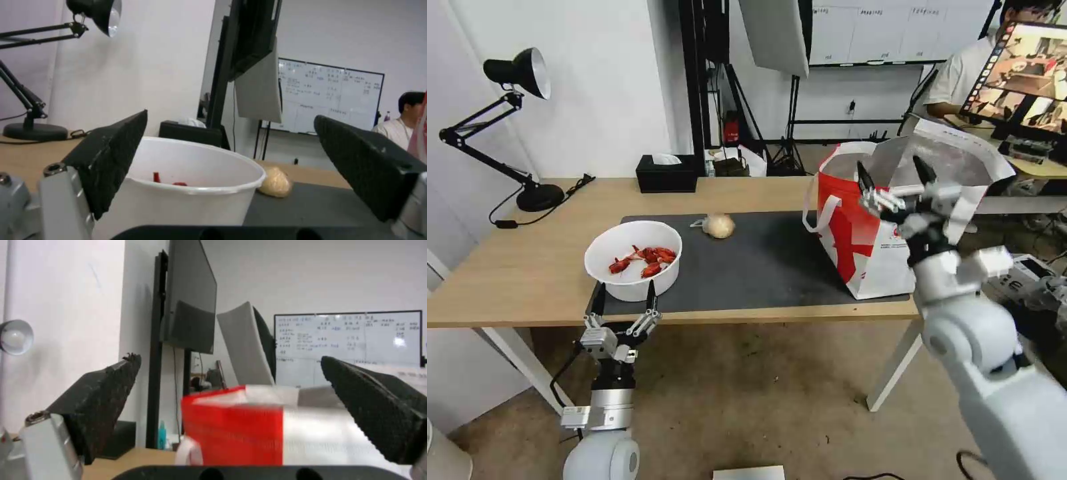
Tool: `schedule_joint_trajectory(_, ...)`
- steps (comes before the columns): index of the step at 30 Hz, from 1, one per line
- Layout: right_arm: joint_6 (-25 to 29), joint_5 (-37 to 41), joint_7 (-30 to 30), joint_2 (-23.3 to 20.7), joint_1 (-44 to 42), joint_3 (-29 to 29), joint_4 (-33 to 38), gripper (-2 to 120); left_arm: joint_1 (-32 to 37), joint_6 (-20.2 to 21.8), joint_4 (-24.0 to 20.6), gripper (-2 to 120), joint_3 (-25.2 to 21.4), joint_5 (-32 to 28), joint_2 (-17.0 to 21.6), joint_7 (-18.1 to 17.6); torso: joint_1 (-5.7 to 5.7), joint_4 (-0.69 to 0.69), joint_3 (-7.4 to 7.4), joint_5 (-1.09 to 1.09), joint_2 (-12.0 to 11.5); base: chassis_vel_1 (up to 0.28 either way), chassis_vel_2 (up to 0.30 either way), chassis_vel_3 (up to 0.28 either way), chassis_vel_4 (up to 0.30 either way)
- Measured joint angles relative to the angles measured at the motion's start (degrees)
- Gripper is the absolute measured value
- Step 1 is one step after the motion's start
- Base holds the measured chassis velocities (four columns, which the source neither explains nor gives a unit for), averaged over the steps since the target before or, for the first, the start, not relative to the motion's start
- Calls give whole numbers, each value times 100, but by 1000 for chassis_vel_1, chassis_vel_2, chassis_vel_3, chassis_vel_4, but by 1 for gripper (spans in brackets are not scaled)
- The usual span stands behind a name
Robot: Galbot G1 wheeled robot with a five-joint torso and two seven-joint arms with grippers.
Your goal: Pick up the trash from the table and place it into the takeout bag.
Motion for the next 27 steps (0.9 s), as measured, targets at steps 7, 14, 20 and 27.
schedule_joint_trajectory(7,890,-700,-283,579,-823,160,-185,100,46,0,-38,100,-49,-24,62,-7,0,0,0,-1,0,0,0,0,0)
schedule_joint_trajectory(14,1769,-1336,-318,993,-1372,177,-397,100,55,-3,-61,100,-67,-45,139,-8,0,0,0,-1,0,0,0,0,0)
schedule_joint_trajectory(20,2064,-1567,-315,1279,-1688,126,-479,100,64,-6,-70,100,-67,-53,163,-8,0,0,0,-1,0,0,0,0,0)
schedule_joint_trajectory(27,2209,-1613,-288,1535,-1913,-119,-588,100,98,-22,-70,100,-85,-53,165,-8,0,0,0,-1,0,0,0,0,0)
